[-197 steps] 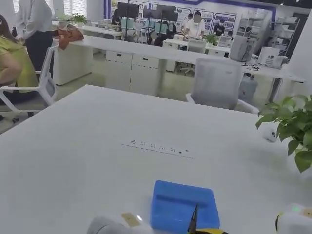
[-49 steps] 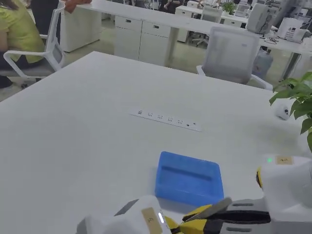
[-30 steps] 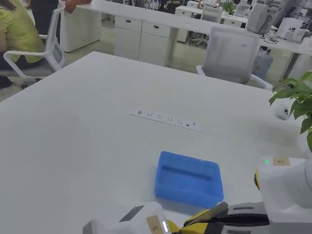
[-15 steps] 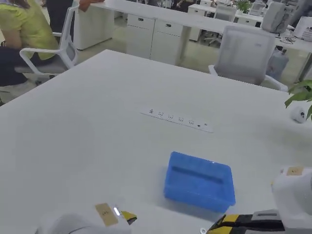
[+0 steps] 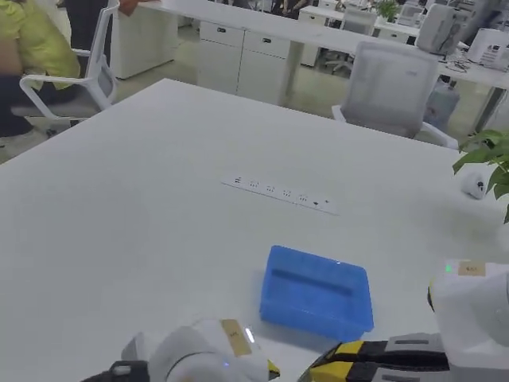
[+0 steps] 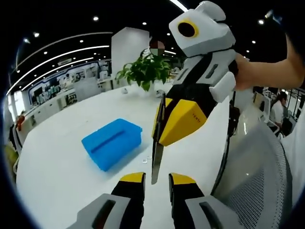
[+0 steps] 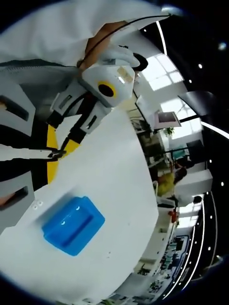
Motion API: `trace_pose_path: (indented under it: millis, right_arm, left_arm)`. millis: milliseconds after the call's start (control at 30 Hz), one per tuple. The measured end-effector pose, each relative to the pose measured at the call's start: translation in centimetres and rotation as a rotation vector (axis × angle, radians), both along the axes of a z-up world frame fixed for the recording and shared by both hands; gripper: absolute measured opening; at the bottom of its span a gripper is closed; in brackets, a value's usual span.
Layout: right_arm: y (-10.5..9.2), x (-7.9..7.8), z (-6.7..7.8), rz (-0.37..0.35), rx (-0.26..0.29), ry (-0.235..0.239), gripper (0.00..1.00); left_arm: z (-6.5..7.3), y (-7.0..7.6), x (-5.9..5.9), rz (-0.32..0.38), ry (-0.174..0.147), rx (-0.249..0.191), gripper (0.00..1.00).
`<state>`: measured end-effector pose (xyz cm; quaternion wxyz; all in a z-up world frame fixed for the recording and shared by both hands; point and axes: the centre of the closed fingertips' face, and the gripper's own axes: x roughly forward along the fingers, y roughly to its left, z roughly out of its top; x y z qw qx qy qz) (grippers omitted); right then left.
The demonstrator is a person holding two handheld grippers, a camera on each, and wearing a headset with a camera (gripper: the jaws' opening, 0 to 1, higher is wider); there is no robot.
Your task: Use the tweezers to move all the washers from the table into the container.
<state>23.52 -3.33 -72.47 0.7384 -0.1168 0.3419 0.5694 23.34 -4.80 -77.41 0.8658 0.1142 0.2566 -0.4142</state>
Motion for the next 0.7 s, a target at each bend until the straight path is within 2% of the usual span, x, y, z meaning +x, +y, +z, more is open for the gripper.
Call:
trace_pose_path:
  millis: [167, 267, 300, 400, 500, 633, 700]
  right_arm:
    - [0.8, 0.1, 0.2, -0.021, 0.036, -0.004, 0.01]
    - [1.1, -0.1, -0.1, -0.008, 0.020, -0.013, 0.01]
    - [1.1, -0.1, -0.1, -0.007, 0.021, -0.015, 0.01]
    - [1.2, -0.3, -0.1, -0.002, 0.022, -0.011, 0.01]
    - [1.2, -0.4, -0.2, 0.014, 0.013, -0.010, 0.02]
    - [1.4, -0.3, 0.5, 0.019, 0.042, 0.004, 0.02]
    - [1.3, -0.5, 0.4, 0.026, 0.034, 0.025, 0.01]
  left_arm:
    - [0.7, -1.5, -0.4, -0.029, 0.003, -0.053, 0.08]
    - [0.9, -2.3, -1.0, -0.032, 0.053, -0.115, 0.12]
    - [1.0, -2.4, -1.1, -0.033, 0.057, -0.127, 0.13]
    - [1.9, -2.8, -1.3, -0.030, 0.073, -0.200, 0.11]
    - [2.5, -2.8, -1.2, -0.031, 0.042, -0.202, 0.05]
    - [3.2, -2.5, -1.0, -0.021, 0.027, -0.218, 0.04]
    - [2.9, -2.3, -0.9, -0.018, 0.014, -0.196, 0.03]
